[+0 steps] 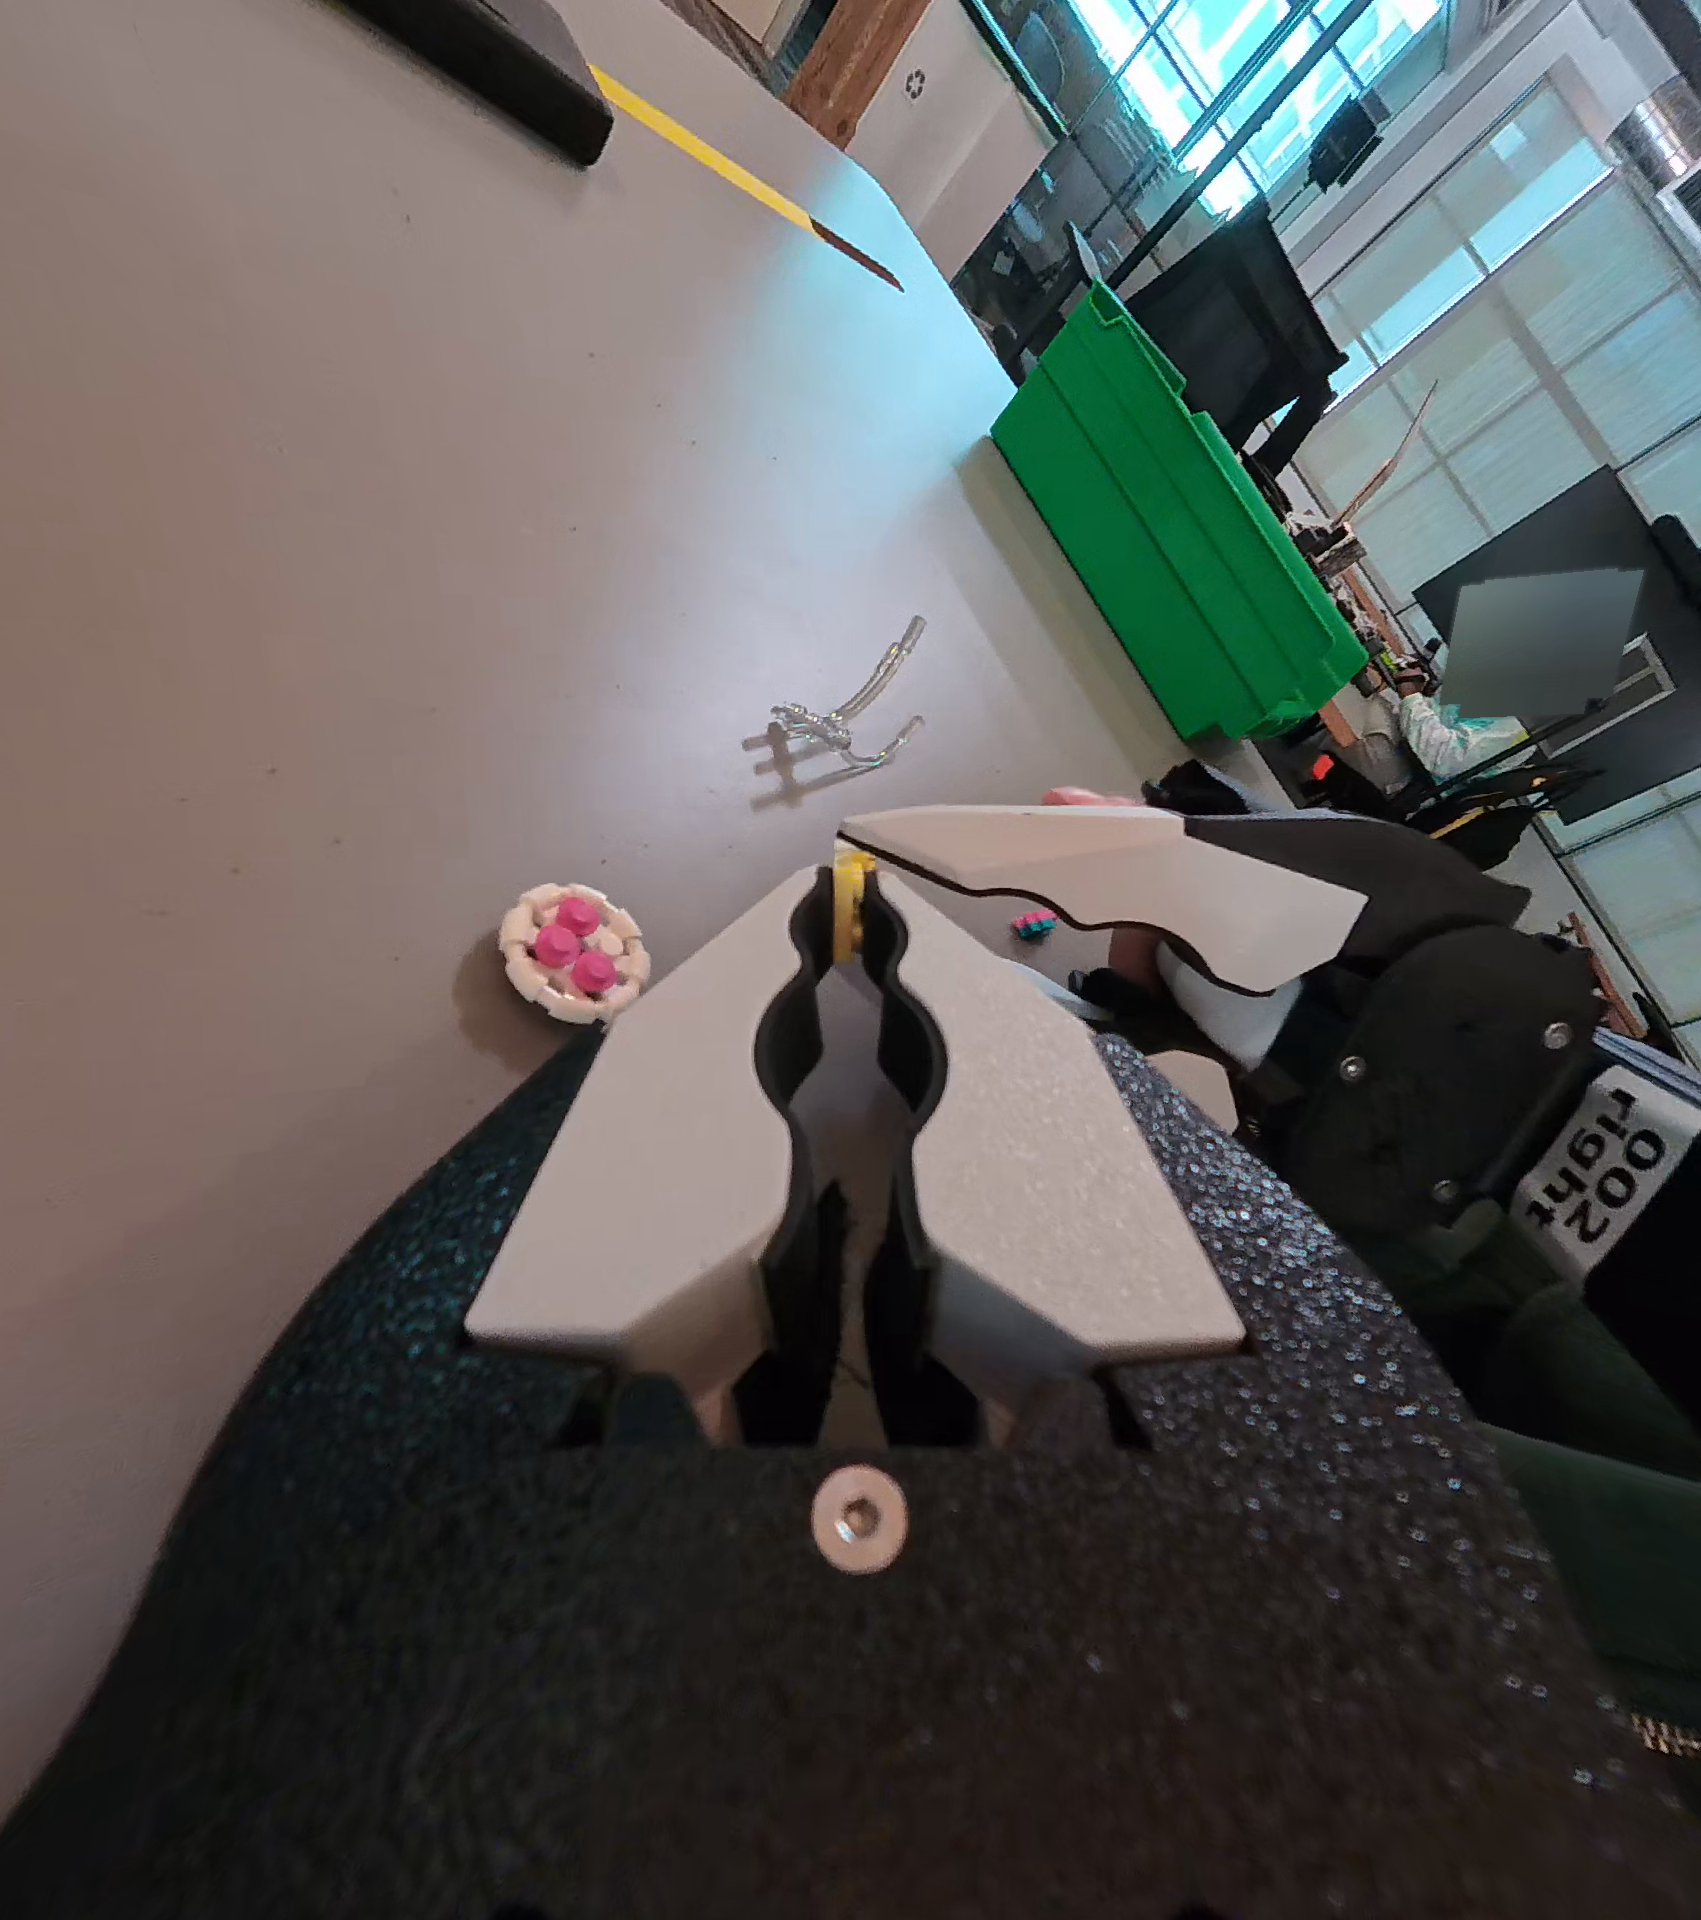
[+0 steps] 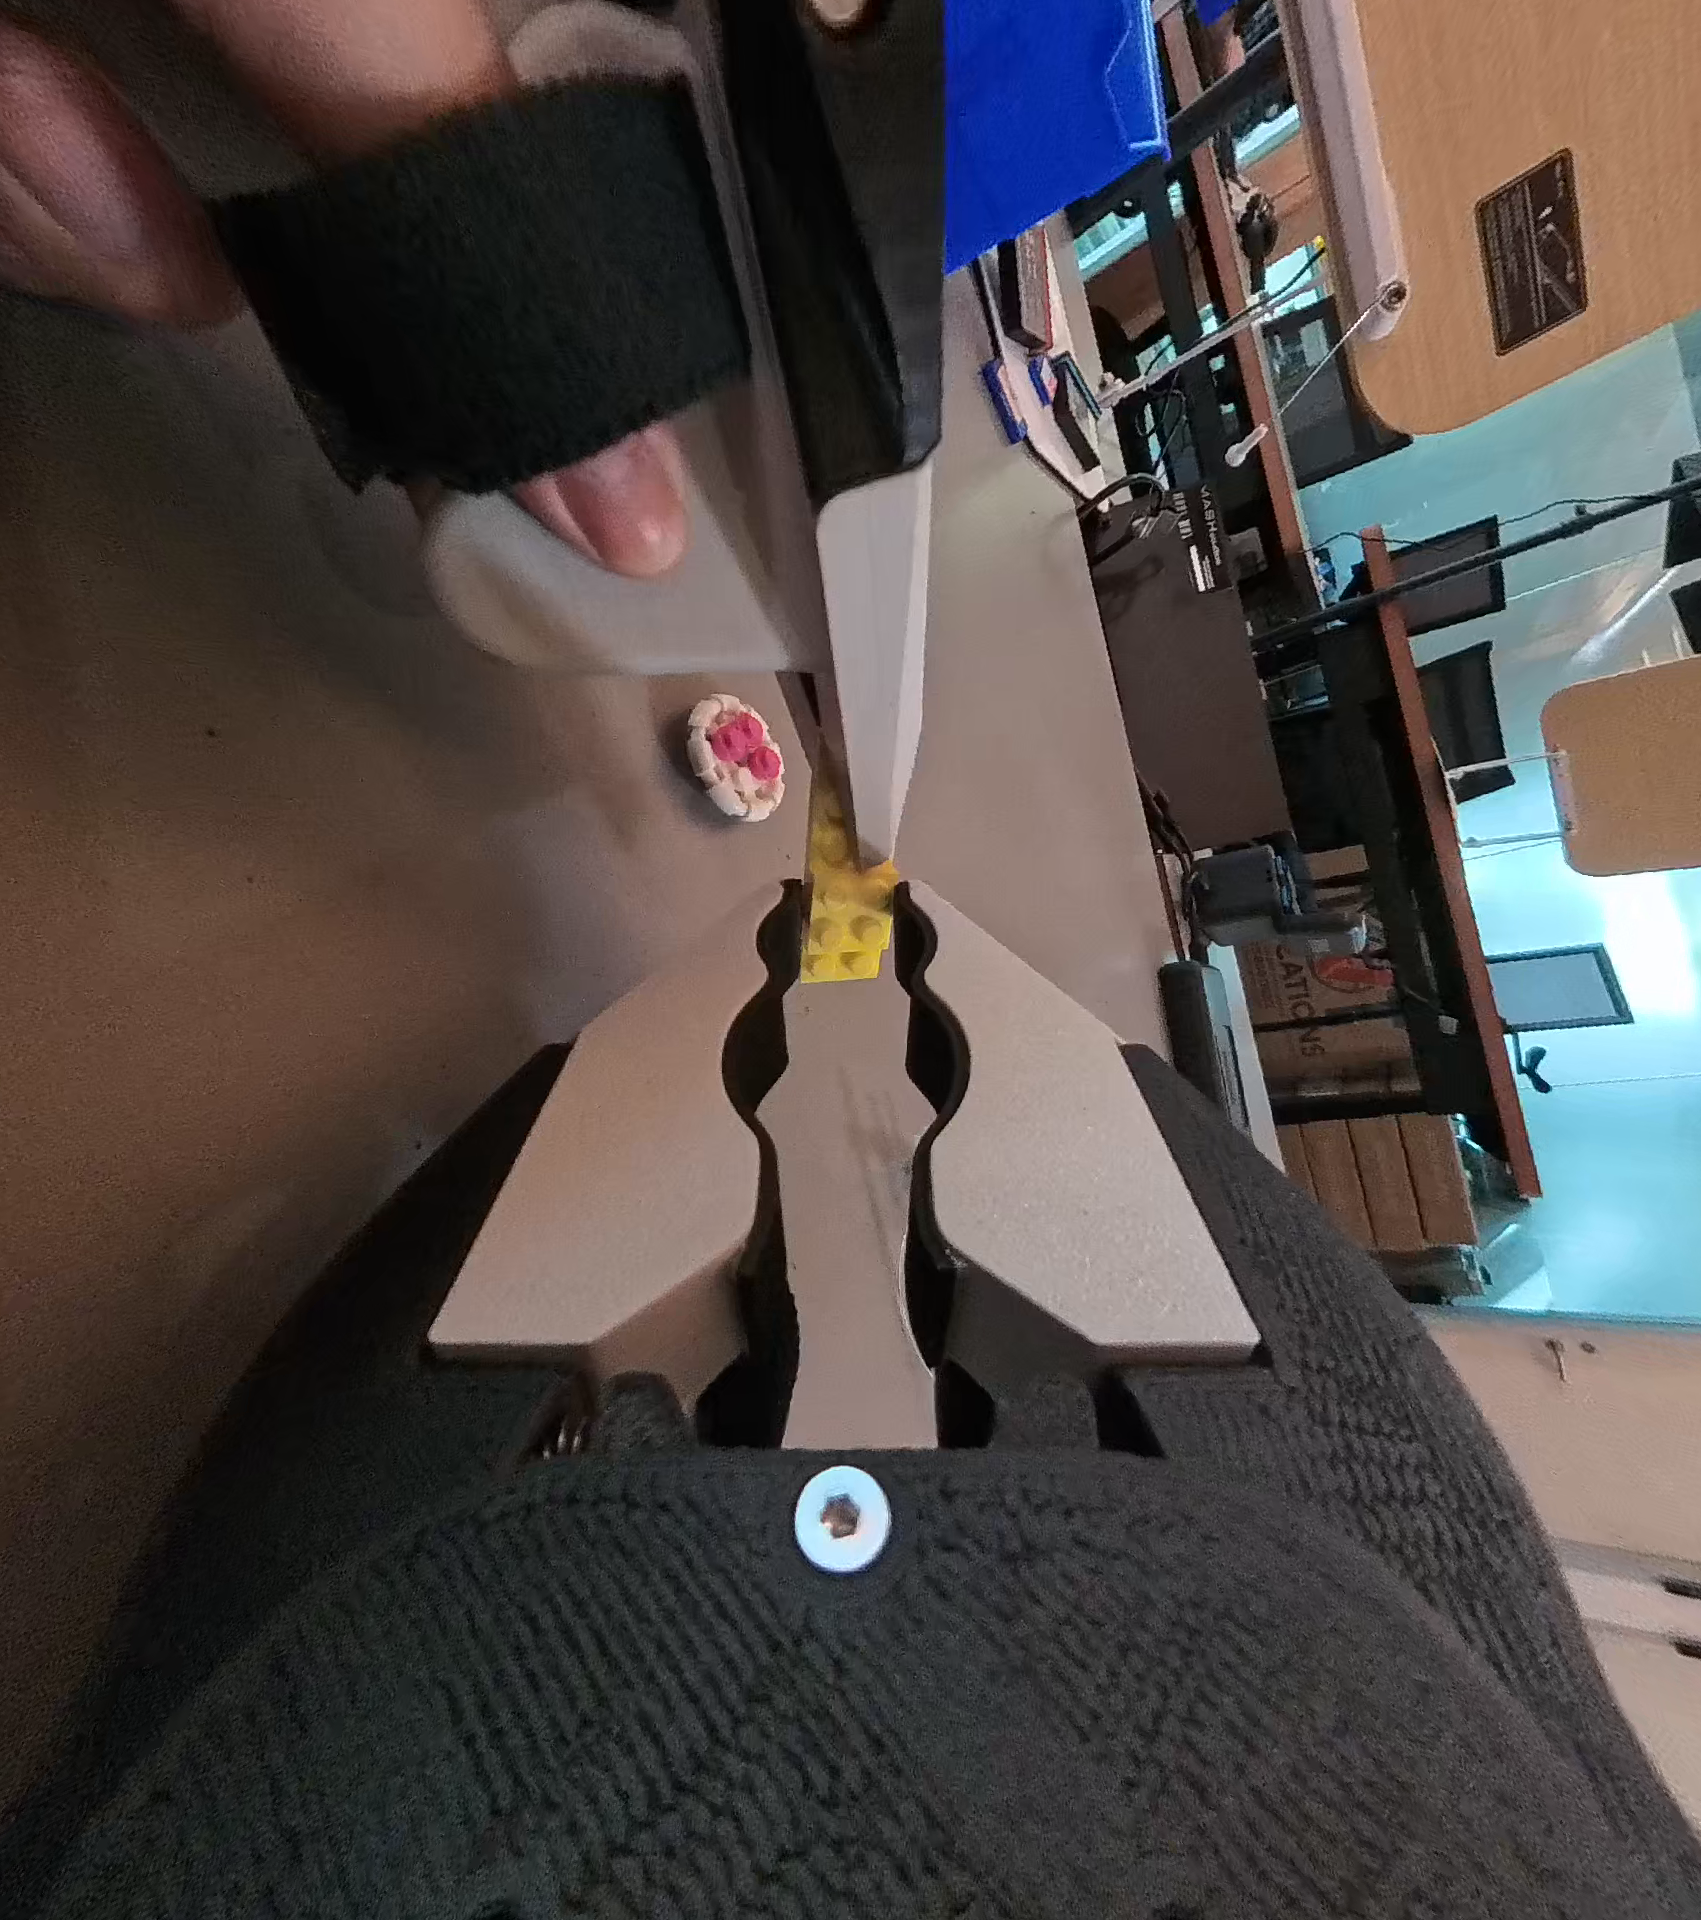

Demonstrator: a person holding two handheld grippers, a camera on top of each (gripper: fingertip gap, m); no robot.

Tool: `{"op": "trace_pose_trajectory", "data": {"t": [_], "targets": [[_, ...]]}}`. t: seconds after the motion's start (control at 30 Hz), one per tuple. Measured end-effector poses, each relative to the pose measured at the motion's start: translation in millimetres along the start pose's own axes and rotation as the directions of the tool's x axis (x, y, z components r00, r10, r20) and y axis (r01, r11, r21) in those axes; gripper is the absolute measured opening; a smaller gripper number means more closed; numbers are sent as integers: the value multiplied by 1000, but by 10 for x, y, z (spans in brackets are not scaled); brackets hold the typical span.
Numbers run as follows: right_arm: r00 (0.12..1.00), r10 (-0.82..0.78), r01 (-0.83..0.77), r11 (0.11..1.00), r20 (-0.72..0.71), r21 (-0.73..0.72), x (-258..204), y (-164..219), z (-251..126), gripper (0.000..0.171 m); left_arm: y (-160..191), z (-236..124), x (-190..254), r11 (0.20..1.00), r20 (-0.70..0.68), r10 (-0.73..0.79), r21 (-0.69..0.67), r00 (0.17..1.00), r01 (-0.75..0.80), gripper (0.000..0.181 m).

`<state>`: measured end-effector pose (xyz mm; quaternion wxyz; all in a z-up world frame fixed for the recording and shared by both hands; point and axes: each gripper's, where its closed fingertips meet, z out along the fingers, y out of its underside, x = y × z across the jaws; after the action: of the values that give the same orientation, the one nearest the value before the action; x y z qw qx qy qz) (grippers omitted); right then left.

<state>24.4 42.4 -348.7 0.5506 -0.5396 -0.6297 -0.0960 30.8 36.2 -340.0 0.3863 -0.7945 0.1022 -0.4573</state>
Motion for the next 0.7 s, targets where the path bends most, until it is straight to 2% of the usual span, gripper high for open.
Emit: {"op": "trace_pose_trajectory", "data": {"t": [0.4, 0.53, 0.7], "targets": [[1000, -16, 16, 1000, 4, -14, -42, 14, 68, 16, 44, 22, -29, 1000, 13, 6, -31, 1000, -5, 3], [999, -27, 26, 999, -23, -33, -20, 18, 68, 15, 30, 24, -34, 999, 21, 34, -22, 999, -33, 3], [988, -113, 109, 993, -110, -40, 24, 27, -7, 14, 21, 34, 25, 994, 8, 113, -7, 994, -113, 3]]}}
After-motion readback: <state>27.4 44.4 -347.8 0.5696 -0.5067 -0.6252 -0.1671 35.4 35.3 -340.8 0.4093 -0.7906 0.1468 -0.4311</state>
